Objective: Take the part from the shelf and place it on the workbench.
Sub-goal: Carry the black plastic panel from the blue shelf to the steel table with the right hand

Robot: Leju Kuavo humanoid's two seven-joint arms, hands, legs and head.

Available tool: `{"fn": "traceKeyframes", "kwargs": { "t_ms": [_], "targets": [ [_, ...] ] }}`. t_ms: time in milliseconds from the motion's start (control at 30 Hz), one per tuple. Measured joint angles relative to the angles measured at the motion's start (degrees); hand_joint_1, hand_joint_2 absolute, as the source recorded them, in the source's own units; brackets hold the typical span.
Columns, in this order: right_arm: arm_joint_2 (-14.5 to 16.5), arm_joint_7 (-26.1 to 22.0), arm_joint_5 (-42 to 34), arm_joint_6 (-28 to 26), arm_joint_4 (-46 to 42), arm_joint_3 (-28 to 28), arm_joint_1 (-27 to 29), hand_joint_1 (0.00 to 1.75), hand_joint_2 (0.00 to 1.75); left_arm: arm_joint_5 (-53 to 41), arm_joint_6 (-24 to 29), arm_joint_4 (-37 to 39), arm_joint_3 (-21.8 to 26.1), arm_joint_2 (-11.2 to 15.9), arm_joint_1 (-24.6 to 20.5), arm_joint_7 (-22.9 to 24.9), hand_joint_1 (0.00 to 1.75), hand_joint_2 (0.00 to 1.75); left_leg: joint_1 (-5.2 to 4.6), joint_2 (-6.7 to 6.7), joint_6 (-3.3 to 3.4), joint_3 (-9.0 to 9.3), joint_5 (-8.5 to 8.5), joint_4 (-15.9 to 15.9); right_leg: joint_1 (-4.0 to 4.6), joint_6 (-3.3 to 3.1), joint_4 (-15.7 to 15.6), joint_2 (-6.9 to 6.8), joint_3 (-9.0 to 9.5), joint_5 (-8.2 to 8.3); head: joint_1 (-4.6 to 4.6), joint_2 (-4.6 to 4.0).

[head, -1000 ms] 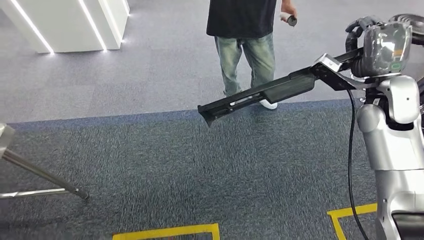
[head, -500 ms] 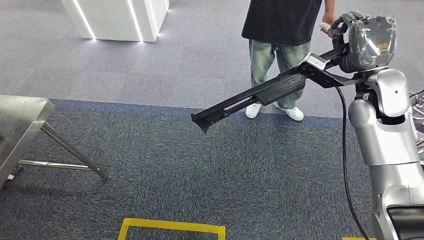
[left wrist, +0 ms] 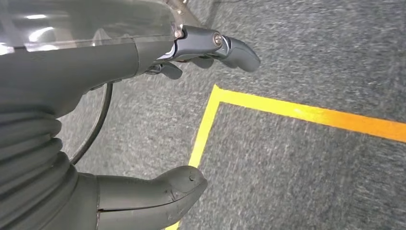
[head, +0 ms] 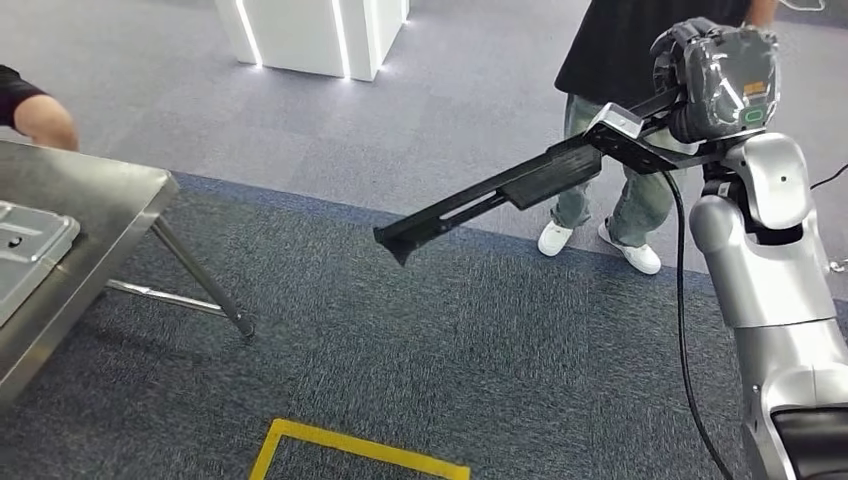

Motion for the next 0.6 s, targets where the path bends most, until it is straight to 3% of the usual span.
{"fn": "traceKeyframes", "kwargs": {
  "t_ms": [100, 133, 200, 267, 333, 367, 467, 533, 600],
  "targets": [
    [0.0, 0.0, 0.1, 0.1, 0.0, 0.2, -0.2, 1.75, 1.75, 0.2, 0.0, 0.0, 0.0, 0.0, 0.3, 0.0, 0.00, 1.75, 0.27, -1.37, -0.79, -0.44, 0.26, -0.2, 0.13, -0.47, -0.4, -1.32, 0.15, 0.11, 0.00, 0.01],
    [0.1, 0.0, 0.1, 0.1, 0.0, 0.3, -0.2, 1.75, 1.75, 0.3, 0.0, 0.0, 0.0, 0.0, 0.4, 0.0, 0.00, 1.75, 0.17, -0.81, -0.99, -0.64, -0.03, 0.2, 0.02, -0.76, -0.6, -1.86, 0.35, 0.22, -0.01, 0.00],
    [0.1, 0.0, 0.1, 0.2, 0.0, 0.5, -0.4, 1.75, 1.75, 0.3, 0.0, 0.0, 0.0, 0.0, 0.4, 0.0, 0.00, 1.75, 0.07, 2.12, -1.42, -2.33, -2.16, 3.8, -0.05, -1.42, -1.1, -3.19, 0.75, 0.36, -0.05, 0.01],
    [0.1, 0.1, 0.1, 0.3, 0.0, 0.6, -0.5, 1.75, 1.75, 0.4, 0.0, 0.0, 0.0, -0.1, 0.2, -0.1, 0.00, 1.75, 0.24, 5.12, -1.83, -5.96, -5.48, 11.3, 0.33, -1.82, -1.2, -4.66, 0.93, 0.25, -0.08, 0.00],
    [0.1, 0.2, 0.1, 0.4, 0.0, 0.7, -0.6, 1.75, 1.75, 0.4, 0.0, 0.0, 0.0, -0.1, 0.2, -0.1, 0.00, 1.75, 0.49, 6.03, -2.02, -8.46, -6.56, 16.1, 0.56, -1.92, -1.2, -6.14, 1.07, 0.07, -0.08, -0.01],
    [0.1, 0.2, 0.1, 0.4, 0.0, 0.8, -0.6, 1.75, 1.75, 0.5, 0.0, 0.0, 0.0, -0.1, 0.3, -0.1, 0.00, 1.75, 0.56, 6.20, -2.02, -8.08, -5.53, 15.2, 0.62, -1.90, -1.1, -6.81, 1.19, -0.04, -0.08, -0.01],
    [0.1, 0.2, 0.1, 0.6, 0.0, 1.0, -0.9, 1.75, 1.75, 0.5, 0.0, 0.0, 0.0, -0.1, 0.3, -0.1, 0.00, 1.75, 0.27, 8.38, -1.54, -2.37, -0.66, 4.1, 0.81, -1.46, -1.1, -8.65, 1.79, -0.61, -0.08, -0.01],
    [0.1, 0.3, 0.1, 0.9, 0.0, 1.1, -1.3, 1.75, 1.75, 0.5, 0.0, 0.0, 0.0, -0.1, 0.2, -0.1, 0.00, 1.75, -0.24, 9.45, -0.97, -0.39, 0.17, 0.1, 1.06, -0.98, -1.1, -9.62, 2.05, -0.93, -0.07, -0.01],
    [0.2, 0.3, 0.1, 1.1, 0.0, 1.3, -1.5, 1.75, 1.75, 0.5, 0.0, 0.0, 0.0, -0.1, 0.2, -0.1, 0.00, 1.75, -0.46, 8.36, -0.31, -0.28, 0.29, -0.3, 1.06, -0.40, -1.3, -10.51, 2.27, -1.11, -0.07, -0.01]
  ]
}}
